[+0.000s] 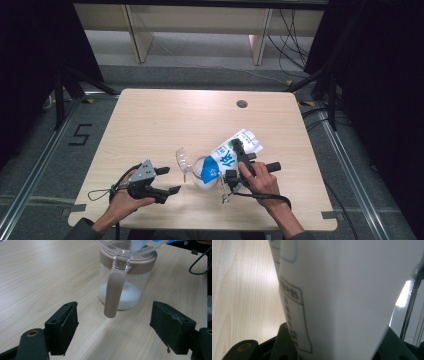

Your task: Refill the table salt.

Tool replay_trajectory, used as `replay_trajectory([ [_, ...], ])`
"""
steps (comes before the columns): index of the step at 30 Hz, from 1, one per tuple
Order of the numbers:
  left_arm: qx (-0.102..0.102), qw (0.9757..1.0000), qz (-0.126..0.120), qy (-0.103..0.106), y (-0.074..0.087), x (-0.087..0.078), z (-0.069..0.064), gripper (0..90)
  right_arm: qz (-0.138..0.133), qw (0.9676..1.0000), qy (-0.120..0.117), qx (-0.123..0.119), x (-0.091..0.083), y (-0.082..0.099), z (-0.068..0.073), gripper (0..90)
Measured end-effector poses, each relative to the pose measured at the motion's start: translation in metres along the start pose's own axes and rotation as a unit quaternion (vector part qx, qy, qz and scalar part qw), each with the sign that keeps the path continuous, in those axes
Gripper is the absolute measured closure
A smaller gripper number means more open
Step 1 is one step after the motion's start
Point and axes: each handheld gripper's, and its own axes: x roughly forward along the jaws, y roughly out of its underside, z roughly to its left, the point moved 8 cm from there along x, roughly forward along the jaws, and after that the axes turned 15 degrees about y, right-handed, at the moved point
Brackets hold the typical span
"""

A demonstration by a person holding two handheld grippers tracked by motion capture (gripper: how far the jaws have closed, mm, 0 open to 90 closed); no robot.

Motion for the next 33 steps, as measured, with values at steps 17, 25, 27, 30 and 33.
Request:
replay_trajectory([
  [17, 0.000, 1.0000, -0.001, 0.001, -0.0001, 0.0002, -0.0002, 21.6, -0.002, 1.0000, 0.004, 0.004, 0.0002, -0.0005, 0.0003, 60.5],
  [25, 0.000, 1.0000, 0.002, -0.002, 0.0002, -0.0001, -0.0001, 21.6, -0.001, 1.0000, 0.004, 0.003, 0.0004, -0.0002, 0.0005, 60.6],
  [27, 0.000, 1.0000, -0.001, 0.001, -0.0001, 0.0003, -0.0002, 21.6, -0.001, 1.0000, 0.004, 0.003, 0.0003, 0.0000, 0.0004, 60.7],
  [30, -0.001, 1.0000, -0.002, 0.001, -0.0002, 0.0003, -0.0004, 21.6, -0.001, 1.0000, 0.003, 0.000, 0.0003, 0.0002, -0.0005, 60.7],
  [33, 0.000, 1.0000, 0.000, 0.000, 0.0000, 0.0002, -0.0002, 21.6, -0.007, 0.9999, 0.004, -0.012, 0.0013, -0.0007, -0.0027, 60.8],
])
